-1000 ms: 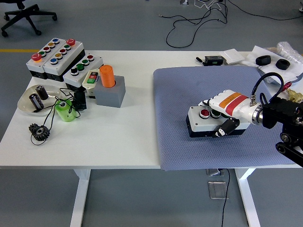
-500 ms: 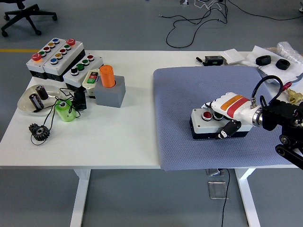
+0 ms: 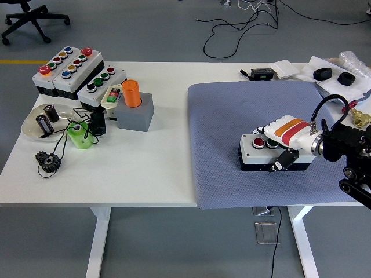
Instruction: Pick up the button,place it on the desk,press the button,press the button
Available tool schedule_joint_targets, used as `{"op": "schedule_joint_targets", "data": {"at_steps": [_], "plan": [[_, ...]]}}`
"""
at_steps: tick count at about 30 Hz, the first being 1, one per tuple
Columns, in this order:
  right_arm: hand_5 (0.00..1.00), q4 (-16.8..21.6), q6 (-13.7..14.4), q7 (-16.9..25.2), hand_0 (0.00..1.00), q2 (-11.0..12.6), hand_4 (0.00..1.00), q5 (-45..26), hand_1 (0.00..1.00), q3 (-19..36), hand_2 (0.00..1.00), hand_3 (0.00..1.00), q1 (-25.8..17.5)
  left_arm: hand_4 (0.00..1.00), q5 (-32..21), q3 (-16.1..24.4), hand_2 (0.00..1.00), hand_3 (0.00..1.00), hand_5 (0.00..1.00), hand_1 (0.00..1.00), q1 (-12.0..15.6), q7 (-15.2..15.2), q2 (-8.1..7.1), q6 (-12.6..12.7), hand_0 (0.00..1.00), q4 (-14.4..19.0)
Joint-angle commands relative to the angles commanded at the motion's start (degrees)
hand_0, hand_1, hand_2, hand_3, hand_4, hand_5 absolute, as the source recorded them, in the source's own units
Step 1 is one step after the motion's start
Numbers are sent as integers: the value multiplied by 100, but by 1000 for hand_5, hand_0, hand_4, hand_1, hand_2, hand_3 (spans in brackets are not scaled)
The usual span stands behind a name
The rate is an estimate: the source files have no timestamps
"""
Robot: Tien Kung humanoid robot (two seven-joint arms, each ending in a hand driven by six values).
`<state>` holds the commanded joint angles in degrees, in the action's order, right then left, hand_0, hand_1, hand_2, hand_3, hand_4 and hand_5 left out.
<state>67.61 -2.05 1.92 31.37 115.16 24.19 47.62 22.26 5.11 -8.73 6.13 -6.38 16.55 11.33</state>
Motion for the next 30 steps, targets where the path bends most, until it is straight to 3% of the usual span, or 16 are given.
{"op": "schedule_joint_targets", "data": {"at_steps": [2, 3, 8, 9, 14, 15, 20, 21, 26, 27, 30], "plan": [[475, 4, -77, -30, 77, 8, 824, 22, 2, 12, 118, 433, -9, 280, 3, -5, 470, 463, 962, 518, 3, 2, -4, -5, 599, 2], [545, 9, -125, -55, 124, 13, 874, 22, 65, 16, 187, 591, -17, 279, 7, -5, 470, 463, 960, 517, 4, 2, -6, -8, 598, 3], [545, 53, -287, -183, 124, 28, 874, 80, 65, 23, 187, 591, -40, 279, 11, 7, 470, 463, 960, 517, 9, -2, -5, -9, 598, 4], [582, 54, -285, -184, 283, 29, 912, 80, 225, 23, 397, 748, -41, 279, 13, 8, 470, 463, 959, 517, 9, -2, -5, -9, 598, 4], [582, 59, -121, -150, 283, 34, 912, 109, 225, 34, 397, 748, -52, 279, 4, 3, 470, 463, 959, 517, 5, -4, -2, -7, 598, 5], [553, 67, -45, -148, 406, 42, 933, 101, 369, 36, 597, 871, -55, 282, 3, 1, 470, 463, 964, 518, 3, -4, -2, -8, 598, 5], [553, 110, 37, -151, 406, 77, 933, 91, 369, 100, 597, 871, -73, 282, -2, 3, 470, 463, 964, 518, 3, -7, 0, -9, 598, 5], [506, 118, 30, -133, 584, 85, 958, 92, 540, 112, 778, 948, -75, 282, -2, 0, 470, 464, 966, 518, 2, -6, 0, -9, 598, 5], [506, 133, -19, -34, 584, 110, 958, 35, 540, 115, 778, 948, -78, 282, -5, 6, 470, 464, 966, 518, 6, -8, -2, -11, 598, 4], [456, 129, -18, -10, 809, 111, 975, 45, 784, 86, 925, 998, -77, 280, -5, 1, 470, 464, 966, 519, 5, -7, -1, -11, 598, 3], [456, 125, -46, 35, 809, 112, 975, 62, 784, 48, 925, 998, -81, 280, -6, -4, 470, 464, 966, 519, 5, -6, 0, -13, 598, 4]]}}
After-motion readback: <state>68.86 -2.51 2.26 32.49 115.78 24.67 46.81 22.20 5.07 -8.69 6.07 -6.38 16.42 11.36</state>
